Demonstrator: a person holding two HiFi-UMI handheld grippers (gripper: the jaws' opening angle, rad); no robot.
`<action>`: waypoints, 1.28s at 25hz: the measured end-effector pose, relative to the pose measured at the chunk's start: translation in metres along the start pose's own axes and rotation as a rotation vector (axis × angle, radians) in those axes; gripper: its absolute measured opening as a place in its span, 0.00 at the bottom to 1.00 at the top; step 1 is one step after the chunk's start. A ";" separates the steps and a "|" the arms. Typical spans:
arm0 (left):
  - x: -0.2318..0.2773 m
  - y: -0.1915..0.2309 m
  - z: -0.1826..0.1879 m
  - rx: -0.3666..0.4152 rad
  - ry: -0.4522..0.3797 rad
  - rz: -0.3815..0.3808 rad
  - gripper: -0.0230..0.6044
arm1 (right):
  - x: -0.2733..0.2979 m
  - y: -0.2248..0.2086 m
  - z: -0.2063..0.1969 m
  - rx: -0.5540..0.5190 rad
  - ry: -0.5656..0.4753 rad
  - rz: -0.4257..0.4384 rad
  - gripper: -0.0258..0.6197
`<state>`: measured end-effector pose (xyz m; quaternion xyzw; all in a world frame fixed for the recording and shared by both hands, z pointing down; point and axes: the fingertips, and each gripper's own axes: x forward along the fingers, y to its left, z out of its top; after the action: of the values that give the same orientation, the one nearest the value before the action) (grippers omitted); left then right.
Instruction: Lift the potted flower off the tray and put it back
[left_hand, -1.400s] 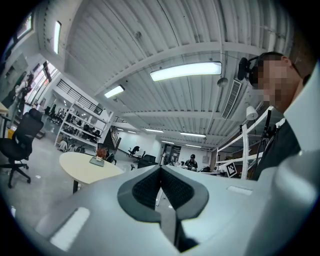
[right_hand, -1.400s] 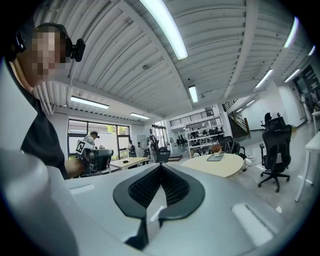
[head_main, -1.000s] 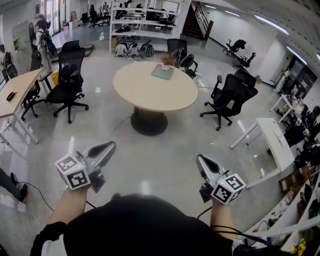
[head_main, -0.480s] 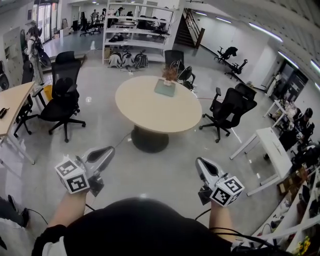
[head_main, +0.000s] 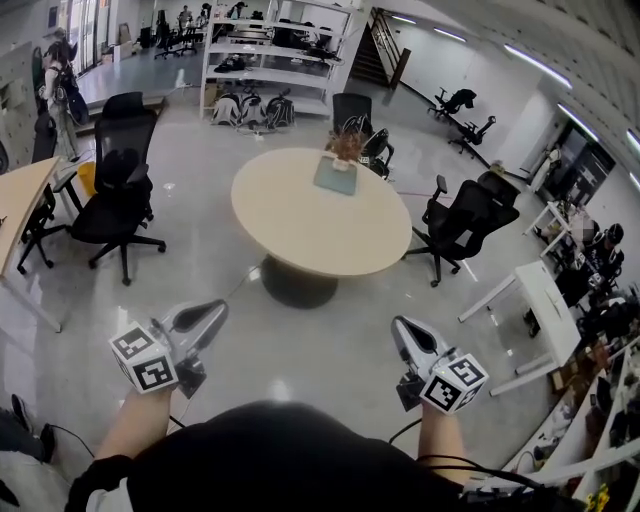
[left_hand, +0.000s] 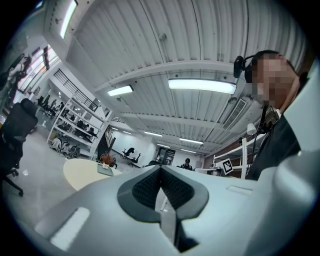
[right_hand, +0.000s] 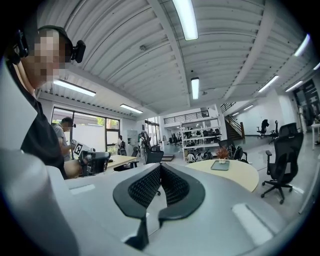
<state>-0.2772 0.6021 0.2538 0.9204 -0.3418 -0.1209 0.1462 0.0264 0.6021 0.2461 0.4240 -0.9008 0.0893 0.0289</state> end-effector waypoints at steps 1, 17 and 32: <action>0.003 0.006 -0.002 -0.005 0.002 0.006 0.03 | 0.008 -0.005 -0.001 0.002 0.002 0.007 0.06; 0.163 0.046 0.015 0.064 -0.077 0.180 0.03 | 0.111 -0.191 0.050 -0.032 -0.025 0.227 0.06; 0.311 0.081 -0.001 0.032 -0.037 0.150 0.03 | 0.145 -0.332 0.048 0.016 -0.011 0.228 0.06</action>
<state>-0.0955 0.3370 0.2447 0.8920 -0.4143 -0.1212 0.1339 0.1908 0.2759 0.2631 0.3197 -0.9425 0.0967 0.0102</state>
